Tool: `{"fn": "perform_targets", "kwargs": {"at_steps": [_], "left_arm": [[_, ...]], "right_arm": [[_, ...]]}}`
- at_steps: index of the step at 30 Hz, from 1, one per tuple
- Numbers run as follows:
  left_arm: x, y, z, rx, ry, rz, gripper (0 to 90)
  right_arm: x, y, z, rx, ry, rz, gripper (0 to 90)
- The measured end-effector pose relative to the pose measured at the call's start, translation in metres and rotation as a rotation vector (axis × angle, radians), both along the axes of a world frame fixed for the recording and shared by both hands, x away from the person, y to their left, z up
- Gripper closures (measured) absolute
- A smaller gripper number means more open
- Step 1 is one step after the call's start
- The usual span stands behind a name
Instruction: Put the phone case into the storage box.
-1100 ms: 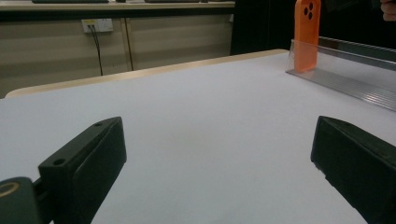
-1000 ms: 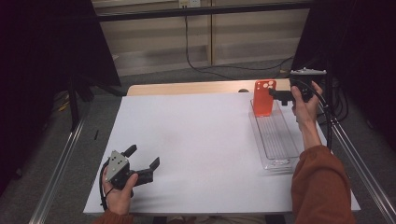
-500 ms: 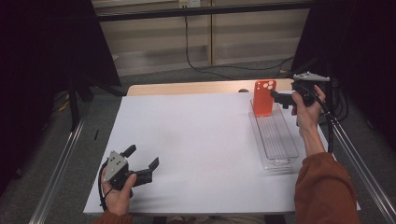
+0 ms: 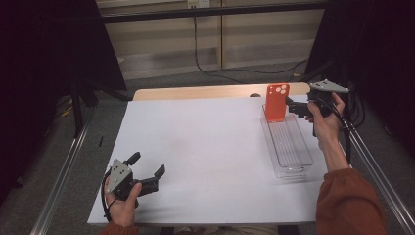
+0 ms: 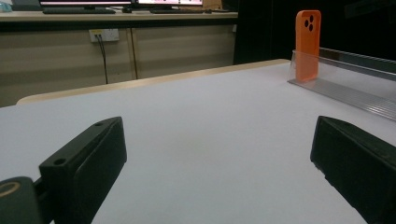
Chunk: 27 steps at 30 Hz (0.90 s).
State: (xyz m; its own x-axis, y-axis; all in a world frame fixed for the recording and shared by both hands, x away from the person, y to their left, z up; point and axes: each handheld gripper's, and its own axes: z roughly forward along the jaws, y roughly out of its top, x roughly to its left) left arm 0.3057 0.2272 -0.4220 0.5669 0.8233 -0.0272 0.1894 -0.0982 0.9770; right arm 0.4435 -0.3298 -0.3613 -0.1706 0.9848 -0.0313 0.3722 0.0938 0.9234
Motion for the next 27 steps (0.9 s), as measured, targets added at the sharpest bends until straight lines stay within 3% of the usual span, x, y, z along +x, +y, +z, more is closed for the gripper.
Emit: {"fn": "perform_targets", "kwargs": {"at_steps": [12,17,27], "left_arm": [[0.000,0.000,0.000,-0.017,-0.001,0.002,3.5],[0.000,0.000,0.000,-0.014,0.001,-0.003,3.4],[-0.001,0.001,0.000,0.000,-0.001,-0.008,3.4]], "right_arm": [[-0.021,-0.004,0.000,0.034,-0.076,-0.005,4.7],[-0.031,-0.002,-0.005,0.032,-0.091,0.009,0.0],[-0.053,0.002,-0.008,0.053,-0.116,0.039,0.0]]}}
